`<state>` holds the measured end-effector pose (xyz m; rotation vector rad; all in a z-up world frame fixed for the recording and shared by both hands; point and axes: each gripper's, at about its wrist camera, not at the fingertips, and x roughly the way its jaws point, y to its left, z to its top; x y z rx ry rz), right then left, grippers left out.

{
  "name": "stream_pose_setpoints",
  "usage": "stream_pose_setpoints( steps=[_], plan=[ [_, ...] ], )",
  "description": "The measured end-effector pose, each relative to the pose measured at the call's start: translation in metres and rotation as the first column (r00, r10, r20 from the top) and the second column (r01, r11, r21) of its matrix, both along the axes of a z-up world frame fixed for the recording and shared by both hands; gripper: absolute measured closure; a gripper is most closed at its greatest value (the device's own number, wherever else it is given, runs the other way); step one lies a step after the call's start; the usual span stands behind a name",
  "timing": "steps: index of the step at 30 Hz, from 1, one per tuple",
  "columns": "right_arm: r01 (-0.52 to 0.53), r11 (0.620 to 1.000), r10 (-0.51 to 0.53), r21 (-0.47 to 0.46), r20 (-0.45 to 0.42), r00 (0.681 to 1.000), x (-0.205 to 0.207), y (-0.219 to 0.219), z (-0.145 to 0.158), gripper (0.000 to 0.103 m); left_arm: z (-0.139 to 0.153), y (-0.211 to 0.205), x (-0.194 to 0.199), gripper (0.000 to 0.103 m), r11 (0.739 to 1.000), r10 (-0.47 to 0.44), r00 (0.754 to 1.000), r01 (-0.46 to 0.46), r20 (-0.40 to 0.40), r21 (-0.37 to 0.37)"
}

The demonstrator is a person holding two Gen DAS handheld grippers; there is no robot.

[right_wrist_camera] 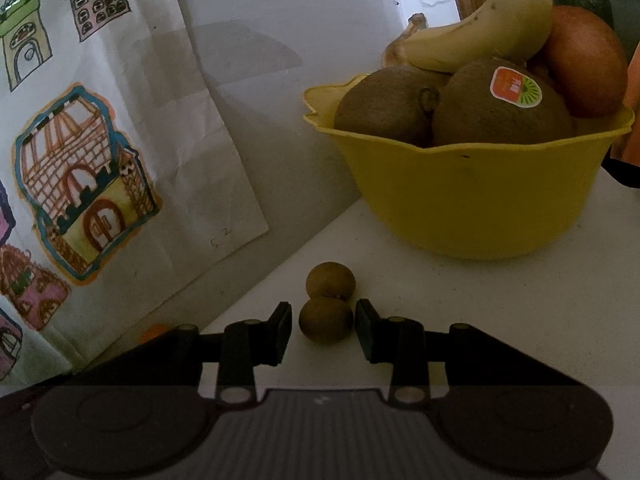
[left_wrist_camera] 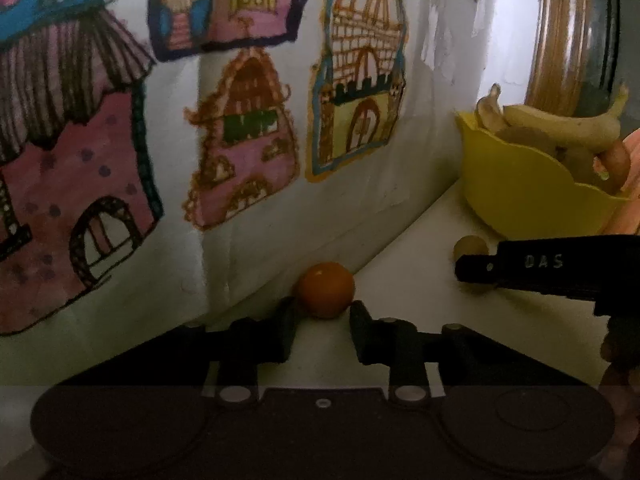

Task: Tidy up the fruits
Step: 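Lower the left gripper over the tangerine and close it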

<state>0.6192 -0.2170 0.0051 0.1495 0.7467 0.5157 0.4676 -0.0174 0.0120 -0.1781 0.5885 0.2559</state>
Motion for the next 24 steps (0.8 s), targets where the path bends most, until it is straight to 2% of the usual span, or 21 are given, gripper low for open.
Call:
stream_pose_setpoints(
  steps=[7,9,11,14,16,19,24],
  plan=[
    [-0.001,1.000,0.001,-0.004,0.002,1.000,0.000,0.001,0.000,0.063,0.002,-0.002,-0.008,0.088,0.999,-0.034,0.999,0.034,0.014,-0.002],
    [-0.002,1.000,0.002,-0.005,0.002,1.000,0.000,0.002,0.000,0.063,0.003,-0.004,-0.008,0.085,0.999,-0.048,0.999,0.048,0.010,0.005],
    [-0.002,1.000,0.002,-0.006,0.002,1.000,0.000,0.003,0.000,0.063,0.003,-0.005,-0.008,0.077,0.998,-0.058,0.998,0.058,0.015,-0.002],
    [-0.003,1.000,0.003,-0.007,0.003,1.000,0.000,0.005,0.000,0.063,0.003,-0.006,-0.006,0.061,0.998,-0.063,0.998,0.064,0.024,-0.020],
    [-0.002,1.000,0.002,-0.007,0.003,1.000,0.000,0.005,0.000,0.063,0.002,-0.008,-0.003,0.050,0.999,-0.031,0.999,0.032,0.013,-0.012],
    [-0.004,1.000,0.005,-0.014,0.007,1.000,0.001,0.008,0.001,0.063,0.000,-0.008,0.006,0.052,0.999,0.034,0.999,-0.034,-0.006,-0.028],
    [-0.011,1.000,0.011,-0.023,0.012,1.000,-0.001,0.012,0.000,0.063,0.000,-0.014,0.015,0.058,0.992,0.118,0.993,-0.118,0.007,-0.035]
  ],
)
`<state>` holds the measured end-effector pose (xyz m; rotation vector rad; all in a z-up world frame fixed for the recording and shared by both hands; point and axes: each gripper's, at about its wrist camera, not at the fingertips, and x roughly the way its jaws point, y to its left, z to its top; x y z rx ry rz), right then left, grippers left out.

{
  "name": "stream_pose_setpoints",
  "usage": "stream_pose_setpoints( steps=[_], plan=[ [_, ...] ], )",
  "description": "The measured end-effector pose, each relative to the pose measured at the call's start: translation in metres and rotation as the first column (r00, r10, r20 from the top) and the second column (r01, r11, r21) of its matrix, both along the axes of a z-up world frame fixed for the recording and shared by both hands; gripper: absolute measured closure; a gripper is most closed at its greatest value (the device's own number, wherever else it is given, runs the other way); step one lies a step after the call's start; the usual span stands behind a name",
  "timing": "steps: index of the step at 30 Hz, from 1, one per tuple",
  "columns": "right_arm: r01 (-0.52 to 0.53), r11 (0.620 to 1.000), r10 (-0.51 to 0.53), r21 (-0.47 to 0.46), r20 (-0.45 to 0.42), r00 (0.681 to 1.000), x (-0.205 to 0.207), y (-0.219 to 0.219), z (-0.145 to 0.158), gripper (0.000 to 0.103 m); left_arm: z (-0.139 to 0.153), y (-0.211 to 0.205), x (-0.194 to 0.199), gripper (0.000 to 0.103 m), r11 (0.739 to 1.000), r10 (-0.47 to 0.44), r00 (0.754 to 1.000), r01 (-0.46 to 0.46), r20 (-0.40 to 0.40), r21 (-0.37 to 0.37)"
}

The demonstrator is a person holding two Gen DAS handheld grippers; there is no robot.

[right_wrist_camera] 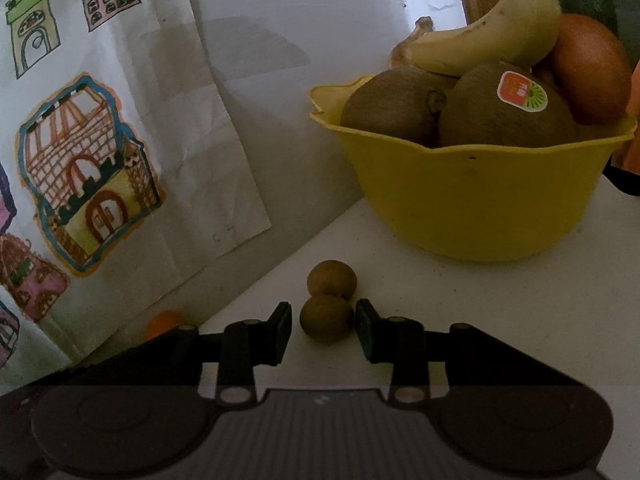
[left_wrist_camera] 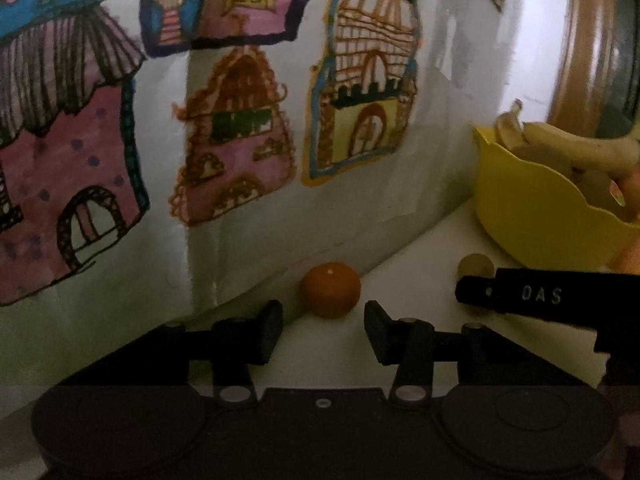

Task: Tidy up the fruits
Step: 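Lower the left gripper over the tangerine and close it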

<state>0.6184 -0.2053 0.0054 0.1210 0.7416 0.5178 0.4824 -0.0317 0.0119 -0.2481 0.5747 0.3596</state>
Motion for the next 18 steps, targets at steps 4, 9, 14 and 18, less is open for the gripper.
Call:
stream_pose_setpoints(
  steps=[4,9,14,18],
  plan=[
    [-0.001,1.000,0.001,0.005,-0.004,1.000,0.001,0.000,0.000,0.063,-0.001,0.000,0.003,0.074,0.999,0.004,1.000,-0.003,0.029,-0.032],
    [-0.002,1.000,0.002,0.004,-0.004,1.000,0.002,0.000,0.000,0.063,-0.001,0.001,0.001,0.077,0.999,-0.013,0.999,0.015,0.042,-0.042],
    [0.000,1.000,0.000,0.002,-0.004,1.000,0.002,0.000,0.000,0.063,0.001,0.003,-0.008,0.077,0.998,-0.051,0.998,0.053,0.047,-0.041],
    [-0.003,1.000,0.003,0.006,-0.008,1.000,0.002,0.001,0.000,0.062,0.001,0.005,-0.018,0.077,0.996,-0.086,0.995,0.088,0.044,-0.036]
  ],
)
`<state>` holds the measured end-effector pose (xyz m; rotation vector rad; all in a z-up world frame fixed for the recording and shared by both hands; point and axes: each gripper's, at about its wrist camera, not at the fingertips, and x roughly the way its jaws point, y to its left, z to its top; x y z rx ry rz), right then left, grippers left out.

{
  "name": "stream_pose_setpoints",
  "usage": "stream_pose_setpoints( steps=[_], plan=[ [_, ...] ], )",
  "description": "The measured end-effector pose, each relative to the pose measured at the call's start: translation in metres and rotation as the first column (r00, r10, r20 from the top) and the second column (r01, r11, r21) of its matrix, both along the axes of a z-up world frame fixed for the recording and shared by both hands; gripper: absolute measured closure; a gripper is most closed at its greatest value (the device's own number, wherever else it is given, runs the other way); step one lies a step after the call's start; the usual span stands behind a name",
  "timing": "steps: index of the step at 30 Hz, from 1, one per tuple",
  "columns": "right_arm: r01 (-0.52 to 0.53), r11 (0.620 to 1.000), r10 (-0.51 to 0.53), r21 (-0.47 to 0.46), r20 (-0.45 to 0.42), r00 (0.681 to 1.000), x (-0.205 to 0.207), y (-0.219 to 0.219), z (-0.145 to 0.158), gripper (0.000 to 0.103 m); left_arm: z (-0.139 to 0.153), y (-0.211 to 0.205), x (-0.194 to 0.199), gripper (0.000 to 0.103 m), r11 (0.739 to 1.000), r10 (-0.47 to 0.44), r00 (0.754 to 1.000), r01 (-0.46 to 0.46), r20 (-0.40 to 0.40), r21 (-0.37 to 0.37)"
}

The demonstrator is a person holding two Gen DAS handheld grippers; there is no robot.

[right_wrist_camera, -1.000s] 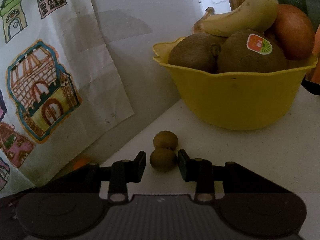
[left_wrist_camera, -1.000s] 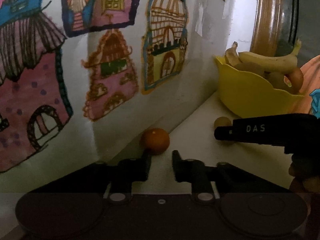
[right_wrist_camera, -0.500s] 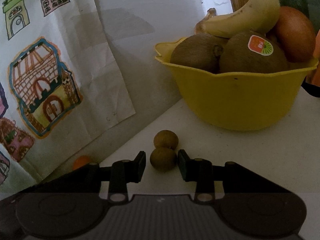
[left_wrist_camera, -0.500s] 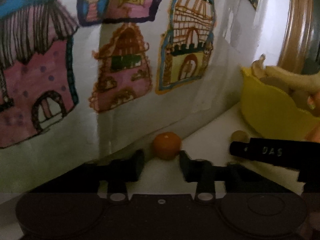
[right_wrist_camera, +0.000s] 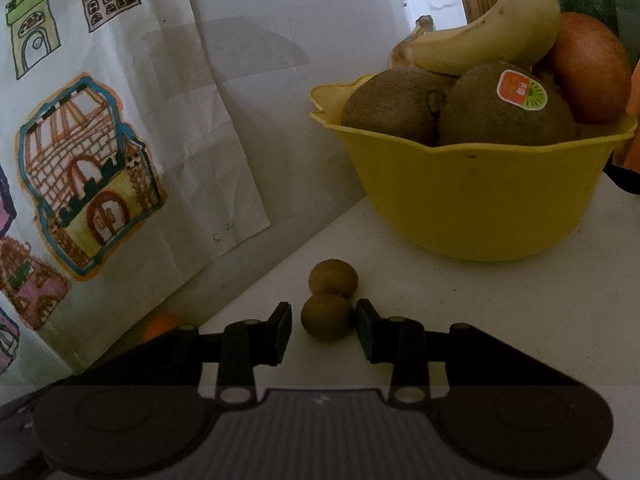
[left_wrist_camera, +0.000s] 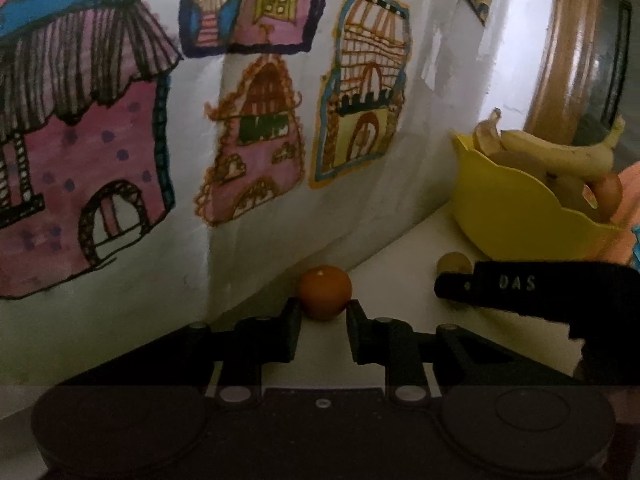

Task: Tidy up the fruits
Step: 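Lower the left gripper over the tangerine and close it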

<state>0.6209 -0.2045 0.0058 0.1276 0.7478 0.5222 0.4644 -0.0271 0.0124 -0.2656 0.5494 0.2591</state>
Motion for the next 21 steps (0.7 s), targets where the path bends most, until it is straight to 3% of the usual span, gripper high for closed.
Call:
stream_pose_setpoints(
  steps=[6,16,18,21],
  plan=[
    [-0.051,0.997,0.054,0.055,-0.050,0.997,0.004,-0.002,0.001,0.063,0.000,0.002,-0.018,0.077,0.998,-0.068,0.998,0.069,-0.016,0.013],
    [-0.092,0.994,0.089,-0.064,-0.045,0.995,-0.015,0.011,0.009,0.068,-0.001,0.011,-0.038,0.076,0.988,-0.150,0.988,0.151,-0.024,0.030],
    [-0.061,0.995,0.060,-0.076,-0.026,0.998,-0.017,0.012,0.009,0.047,-0.001,0.014,-0.041,0.075,0.988,-0.153,0.988,0.153,-0.021,0.022],
    [-0.014,0.996,0.014,-0.091,0.002,1.000,-0.011,0.014,0.008,0.044,-0.001,0.015,-0.044,0.070,0.986,-0.164,0.986,0.164,-0.020,0.024]
  ],
)
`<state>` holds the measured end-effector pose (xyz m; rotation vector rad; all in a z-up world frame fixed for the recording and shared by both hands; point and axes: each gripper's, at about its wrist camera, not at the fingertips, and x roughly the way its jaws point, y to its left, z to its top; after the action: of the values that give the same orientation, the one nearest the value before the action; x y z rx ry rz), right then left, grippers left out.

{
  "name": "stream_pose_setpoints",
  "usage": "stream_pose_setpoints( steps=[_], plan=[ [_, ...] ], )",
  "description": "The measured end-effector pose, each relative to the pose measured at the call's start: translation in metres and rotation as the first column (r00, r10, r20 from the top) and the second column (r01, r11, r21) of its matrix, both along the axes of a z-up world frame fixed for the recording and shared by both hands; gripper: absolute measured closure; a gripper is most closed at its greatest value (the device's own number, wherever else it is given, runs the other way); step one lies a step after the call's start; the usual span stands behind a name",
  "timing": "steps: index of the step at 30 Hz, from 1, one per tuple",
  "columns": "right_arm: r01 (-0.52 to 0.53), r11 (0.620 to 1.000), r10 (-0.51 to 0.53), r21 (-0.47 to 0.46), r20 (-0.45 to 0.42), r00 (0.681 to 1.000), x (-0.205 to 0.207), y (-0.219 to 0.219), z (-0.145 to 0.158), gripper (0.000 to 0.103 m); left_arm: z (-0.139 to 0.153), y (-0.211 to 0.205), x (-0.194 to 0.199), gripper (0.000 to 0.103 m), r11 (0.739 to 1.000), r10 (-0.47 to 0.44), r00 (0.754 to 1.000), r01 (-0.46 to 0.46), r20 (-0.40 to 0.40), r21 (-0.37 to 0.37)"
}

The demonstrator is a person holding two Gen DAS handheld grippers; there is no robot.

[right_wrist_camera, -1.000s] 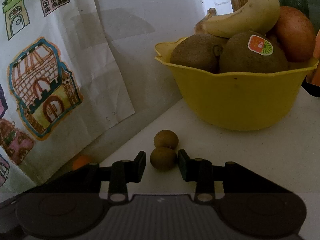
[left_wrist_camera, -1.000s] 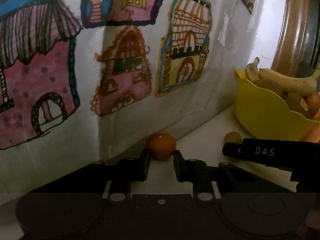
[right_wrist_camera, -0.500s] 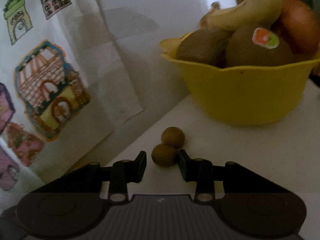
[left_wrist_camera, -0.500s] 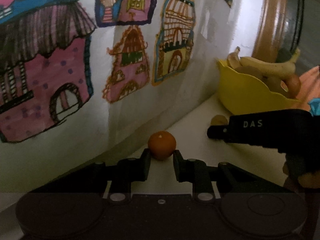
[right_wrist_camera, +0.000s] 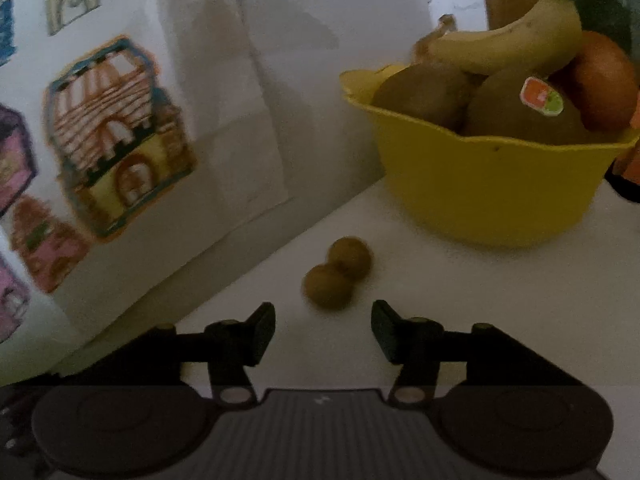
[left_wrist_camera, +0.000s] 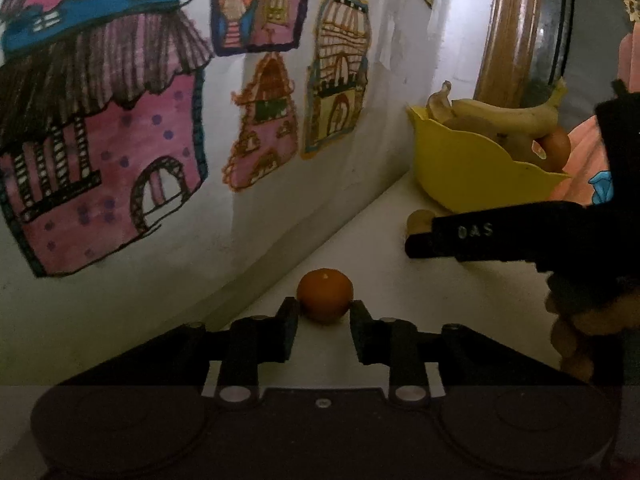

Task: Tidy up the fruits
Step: 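Lower the left gripper over the tangerine and close it, then carry the tangerine in the left gripper to the tray while the right gripper carries the kiwis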

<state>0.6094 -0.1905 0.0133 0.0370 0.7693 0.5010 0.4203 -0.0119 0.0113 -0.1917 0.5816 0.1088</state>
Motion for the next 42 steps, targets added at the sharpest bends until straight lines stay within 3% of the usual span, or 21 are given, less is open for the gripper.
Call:
stream_pose_setpoints(
  steps=[6,8,10,13,14,21,36,42],
  plan=[
    [0.037,0.999,-0.038,0.017,0.023,0.999,0.020,0.000,-0.002,0.044,0.000,0.000,0.008,0.059,1.000,-0.004,1.000,0.005,0.011,-0.014],
    [0.026,1.000,-0.027,0.011,0.032,0.999,0.023,0.005,-0.003,0.047,0.000,-0.001,0.010,0.059,1.000,0.000,1.000,0.000,0.012,-0.018],
    [0.010,1.000,-0.009,-0.019,0.052,0.999,0.023,0.011,-0.005,0.055,0.000,-0.003,0.012,0.068,1.000,-0.002,1.000,0.002,0.007,-0.017],
    [-0.009,0.997,0.016,-0.077,0.088,0.996,0.017,0.018,-0.006,0.062,0.000,-0.005,0.017,0.069,1.000,-0.001,1.000,0.001,0.005,-0.016],
    [-0.011,0.996,0.018,-0.084,0.094,0.995,0.015,0.018,-0.006,0.071,0.000,-0.005,0.017,0.069,1.000,-0.001,1.000,0.001,0.005,-0.015],
    [-0.032,0.994,0.042,-0.105,0.091,0.995,0.001,0.019,-0.002,0.071,0.002,-0.011,0.019,0.069,1.000,-0.014,1.000,0.014,-0.003,0.019],
    [-0.140,0.964,0.138,-0.226,-0.026,0.990,-0.095,0.032,0.015,0.070,0.008,0.010,-0.030,0.069,0.999,-0.027,0.998,0.025,-0.053,-0.031],
    [-0.152,0.961,0.157,-0.231,0.002,0.988,-0.153,0.032,0.026,0.070,0.010,0.024,-0.061,0.069,0.998,-0.020,0.999,0.017,-0.048,-0.059]
  ],
)
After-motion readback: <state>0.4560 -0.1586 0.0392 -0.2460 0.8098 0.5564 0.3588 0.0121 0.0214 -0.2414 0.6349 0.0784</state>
